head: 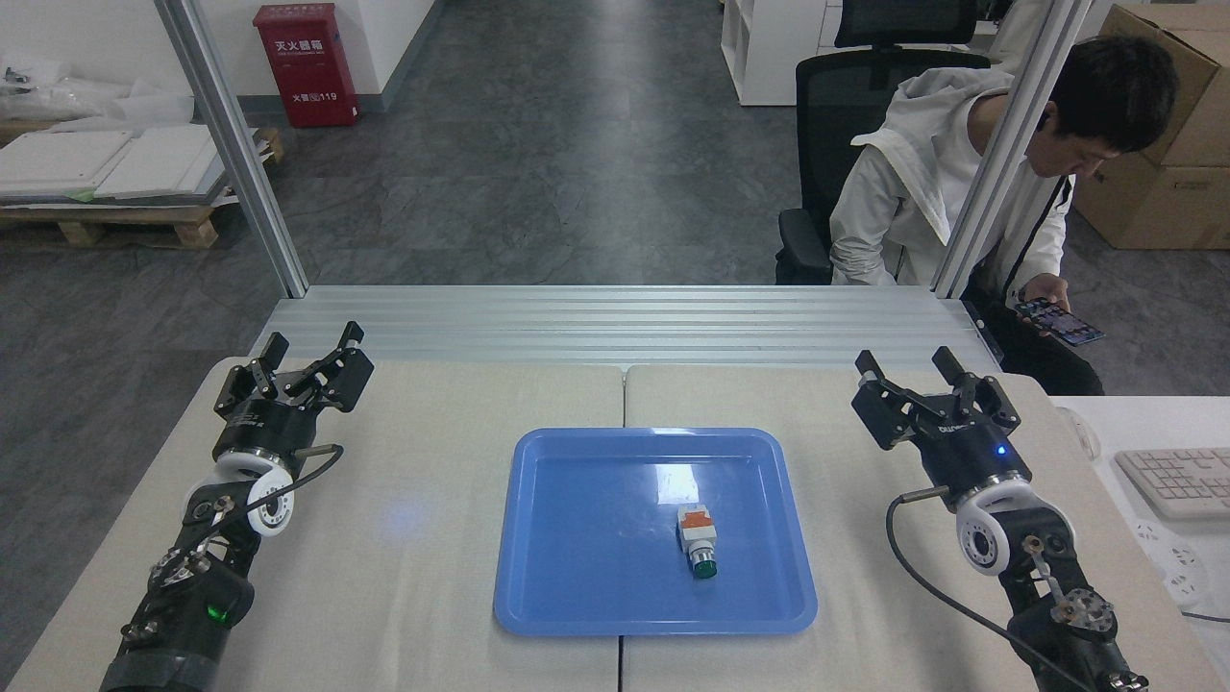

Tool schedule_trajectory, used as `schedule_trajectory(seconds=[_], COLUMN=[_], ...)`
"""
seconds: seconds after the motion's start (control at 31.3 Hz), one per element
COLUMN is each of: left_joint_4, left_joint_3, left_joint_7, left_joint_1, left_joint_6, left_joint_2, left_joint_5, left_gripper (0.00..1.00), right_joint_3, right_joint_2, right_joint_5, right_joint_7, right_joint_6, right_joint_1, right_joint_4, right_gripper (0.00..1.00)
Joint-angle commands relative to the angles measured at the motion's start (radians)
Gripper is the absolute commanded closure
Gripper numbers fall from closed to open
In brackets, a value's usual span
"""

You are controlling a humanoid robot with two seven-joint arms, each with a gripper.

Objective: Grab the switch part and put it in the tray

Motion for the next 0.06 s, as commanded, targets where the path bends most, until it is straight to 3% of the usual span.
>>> schedule_trajectory(seconds=[0.0,0.03], left_joint_4=[0.000,0.000], left_joint_3=[0.000,0.000], left_joint_7=[0.001,0.001], left_joint_1=[0.000,0.000], left_joint_6=[0.000,0.000], left_joint_2=[0.000,0.000], left_joint_5=[0.000,0.000], left_gripper=[0.00,0.00], right_joint_3=[-0.021,-0.021], right_joint_2=[-0.013,-0.016], right_joint_5=[-0.016,-0.022], right_joint_7=[-0.010,-0.013], right_joint_6=[0.002,0.002], right_joint_1=[0.026,0.026], right_joint_4=[0.009,0.007], right_gripper=[0.01,0.01])
